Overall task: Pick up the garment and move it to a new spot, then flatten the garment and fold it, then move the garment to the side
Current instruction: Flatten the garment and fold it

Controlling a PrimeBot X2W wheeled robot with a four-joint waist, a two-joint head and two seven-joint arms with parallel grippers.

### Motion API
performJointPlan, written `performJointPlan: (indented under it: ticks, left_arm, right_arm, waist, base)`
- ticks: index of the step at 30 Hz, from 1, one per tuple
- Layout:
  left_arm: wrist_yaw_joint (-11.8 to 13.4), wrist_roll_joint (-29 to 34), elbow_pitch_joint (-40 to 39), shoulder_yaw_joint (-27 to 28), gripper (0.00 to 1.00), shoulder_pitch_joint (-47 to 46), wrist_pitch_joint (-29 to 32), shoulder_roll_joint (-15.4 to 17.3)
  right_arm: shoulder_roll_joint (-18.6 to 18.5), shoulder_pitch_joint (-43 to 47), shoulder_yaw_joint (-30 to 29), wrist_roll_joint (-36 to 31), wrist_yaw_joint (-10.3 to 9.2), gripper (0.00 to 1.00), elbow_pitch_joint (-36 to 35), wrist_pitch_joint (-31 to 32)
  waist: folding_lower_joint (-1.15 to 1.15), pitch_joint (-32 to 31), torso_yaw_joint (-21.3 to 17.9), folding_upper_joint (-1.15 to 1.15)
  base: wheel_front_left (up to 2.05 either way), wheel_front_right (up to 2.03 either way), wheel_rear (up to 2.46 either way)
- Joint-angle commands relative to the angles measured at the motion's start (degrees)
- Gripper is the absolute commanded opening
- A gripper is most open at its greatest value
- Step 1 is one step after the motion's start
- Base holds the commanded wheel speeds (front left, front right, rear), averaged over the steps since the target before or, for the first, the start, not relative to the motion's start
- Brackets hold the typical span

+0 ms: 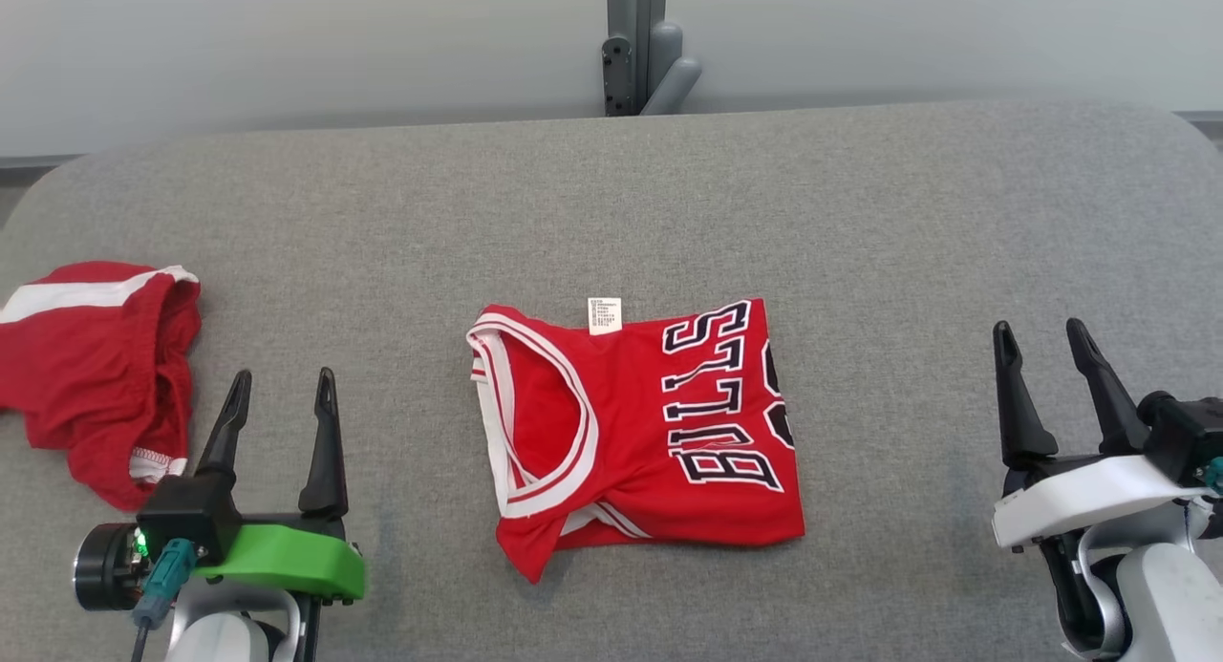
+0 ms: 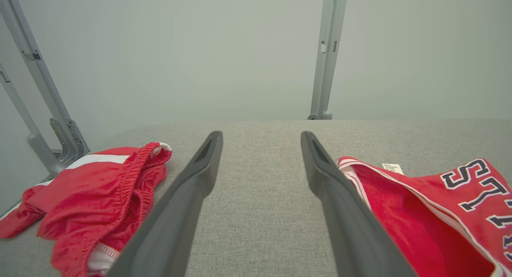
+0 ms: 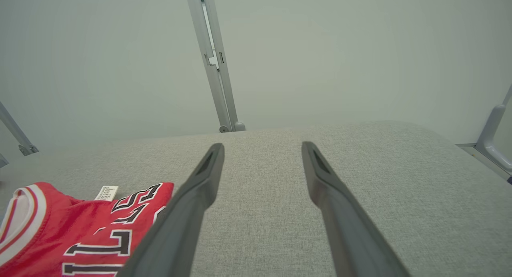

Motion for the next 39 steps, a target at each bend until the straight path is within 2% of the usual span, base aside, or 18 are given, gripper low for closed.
performJointPlan:
  ticks: [1,17,39]
  left_arm:
    - [-0.2,-0.3,-0.1,0.2,1.0,0.8,0.1,0.5]
    - [0.4,-1.5,-2.6,0.6,1.0,6.8,2.9,2.8]
    - [1.1,-2.8,-3.3,-0.1,1.0,7.2,5.1,3.8]
  right_arm:
    - [0.0,0.9,0.0,-0.6,-0.02,1.0,-0.3,0.3]
    - [1.1,7.4,-0.4,-2.0,-0.02,1.0,-4.1,3.5]
    - [1.4,8.6,-1.1,-2.4,-0.02,1.0,-4.9,4.4]
  waist:
    - [0.0,-1.4,-0.6,0.0]
    - [0.0,-7.5,-1.9,0.0]
    - [0.0,-8.6,-2.2,0.0]
  base:
    - [0.0,0.0,0.0]
    - [0.0,0.0,0.0]
    - [0.0,0.0,0.0]
